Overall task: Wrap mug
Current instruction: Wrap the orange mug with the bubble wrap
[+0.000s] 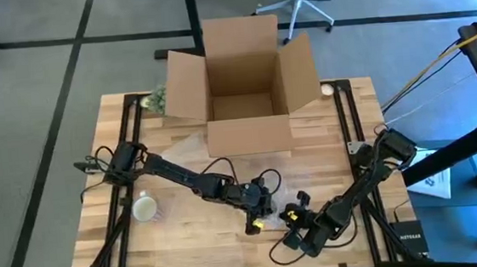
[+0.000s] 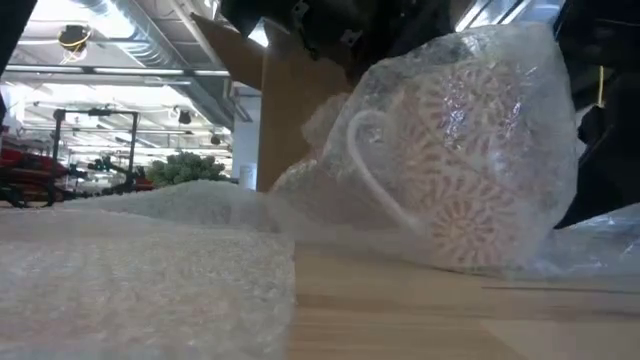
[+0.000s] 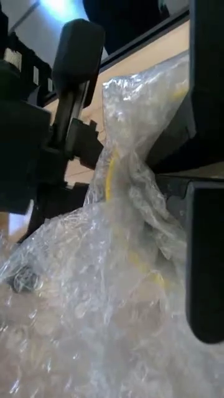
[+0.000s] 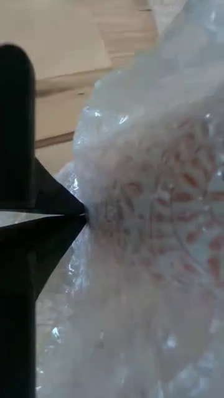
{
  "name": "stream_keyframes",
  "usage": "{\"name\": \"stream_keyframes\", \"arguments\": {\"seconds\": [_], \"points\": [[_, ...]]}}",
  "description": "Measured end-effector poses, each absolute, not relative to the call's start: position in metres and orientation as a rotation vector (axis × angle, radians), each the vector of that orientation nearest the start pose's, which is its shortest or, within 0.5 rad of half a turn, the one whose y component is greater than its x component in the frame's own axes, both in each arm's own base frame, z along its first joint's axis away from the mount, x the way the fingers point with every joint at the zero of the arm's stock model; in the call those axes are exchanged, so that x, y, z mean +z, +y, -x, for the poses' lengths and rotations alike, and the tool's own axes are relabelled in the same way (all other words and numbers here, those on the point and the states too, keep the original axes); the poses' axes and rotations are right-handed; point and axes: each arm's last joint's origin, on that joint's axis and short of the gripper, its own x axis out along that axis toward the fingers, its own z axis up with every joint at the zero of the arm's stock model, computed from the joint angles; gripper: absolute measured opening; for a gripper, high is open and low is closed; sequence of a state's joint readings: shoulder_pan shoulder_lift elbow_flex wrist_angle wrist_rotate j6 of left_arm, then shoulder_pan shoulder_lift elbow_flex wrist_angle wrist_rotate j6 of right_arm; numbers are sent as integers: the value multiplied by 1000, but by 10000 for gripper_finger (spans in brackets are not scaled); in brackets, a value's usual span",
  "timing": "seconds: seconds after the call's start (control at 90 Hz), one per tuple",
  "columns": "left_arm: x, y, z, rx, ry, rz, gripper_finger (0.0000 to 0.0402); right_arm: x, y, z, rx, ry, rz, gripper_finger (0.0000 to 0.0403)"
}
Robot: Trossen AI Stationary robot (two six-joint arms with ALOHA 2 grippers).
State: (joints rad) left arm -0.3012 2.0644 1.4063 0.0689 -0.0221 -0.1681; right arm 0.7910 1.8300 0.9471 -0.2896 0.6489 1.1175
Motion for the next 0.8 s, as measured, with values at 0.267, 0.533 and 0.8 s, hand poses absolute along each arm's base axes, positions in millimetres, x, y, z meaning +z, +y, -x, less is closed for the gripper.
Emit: {"name": "stream_keyframes", "arguments": {"seconds": [0.267, 0.533, 0.8], "points": [[180, -135, -436, -223, 603, 49, 0, 188, 229, -231, -195, 991, -286, 0], [179, -135, -436, -228, 602, 28, 0, 229, 221, -237, -367, 596, -144, 0], [178, -134, -435, -225, 606, 25, 0, 190, 222, -262, -334, 606, -199, 0]]}}
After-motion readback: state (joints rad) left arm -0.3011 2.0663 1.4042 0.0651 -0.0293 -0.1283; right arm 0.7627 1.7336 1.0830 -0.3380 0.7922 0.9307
